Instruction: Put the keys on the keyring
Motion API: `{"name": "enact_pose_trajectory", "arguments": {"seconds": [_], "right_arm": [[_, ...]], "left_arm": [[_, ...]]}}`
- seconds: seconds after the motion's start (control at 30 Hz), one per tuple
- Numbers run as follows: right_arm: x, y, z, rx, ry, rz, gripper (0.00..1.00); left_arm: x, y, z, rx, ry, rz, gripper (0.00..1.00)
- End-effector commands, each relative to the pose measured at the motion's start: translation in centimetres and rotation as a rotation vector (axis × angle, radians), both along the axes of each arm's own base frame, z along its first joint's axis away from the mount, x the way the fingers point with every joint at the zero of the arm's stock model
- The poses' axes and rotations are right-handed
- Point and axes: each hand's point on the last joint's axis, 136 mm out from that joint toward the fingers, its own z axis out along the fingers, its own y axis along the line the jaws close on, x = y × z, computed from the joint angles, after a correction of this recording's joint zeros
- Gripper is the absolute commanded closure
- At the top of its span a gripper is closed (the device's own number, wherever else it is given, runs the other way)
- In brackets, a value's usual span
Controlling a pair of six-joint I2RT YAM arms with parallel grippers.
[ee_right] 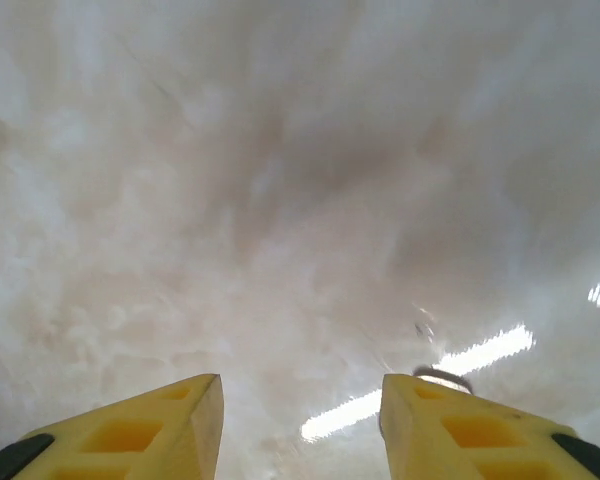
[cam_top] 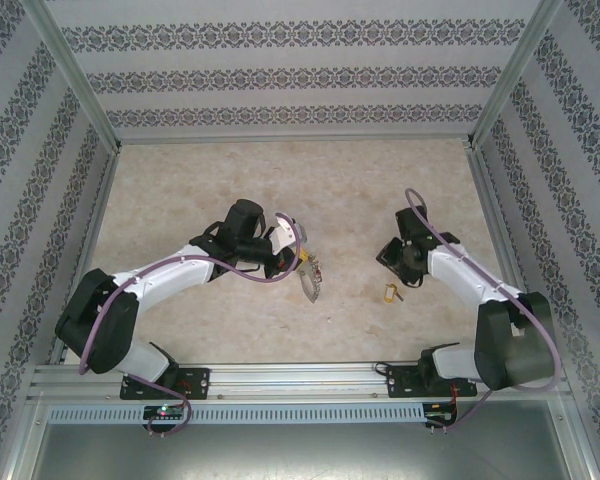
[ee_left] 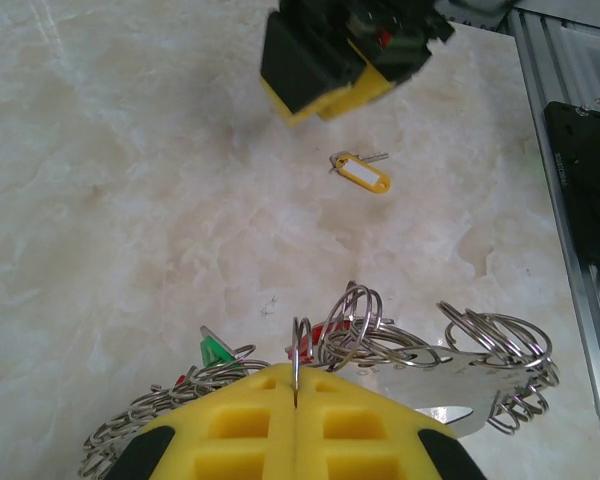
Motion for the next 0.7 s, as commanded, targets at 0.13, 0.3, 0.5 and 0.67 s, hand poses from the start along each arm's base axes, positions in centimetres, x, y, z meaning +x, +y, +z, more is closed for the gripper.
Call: {"name": "enact_pose_trajectory", "arguments": {"seconds": [0.13,0.3,0.5,0.67], "right_arm": [[-1.8,-0.7,-2.0,-0.139,0.196,0.249,0.53],[-2.0,0.2,-3.2,-0.076,0.201,0.220,0.45],[-3.0,0.6,-4.0,-0.020,0.213,0.178,0.37],[-3.8,1.0,-4.3,0.032,0.198,0.141,0.36]], "left_arm": [[0.3,0.3,2.3,-0.031,-0.058,0.009,1.00],[0.3,0.4,2.5,-0.029,-0.063,0.017,1.00],[0.2,0.4,2.5,-0.021,-0.060,0.013,1.00],[0.3,0.4,2.6,-0.021,-0.057,0.014,1.00]]}}
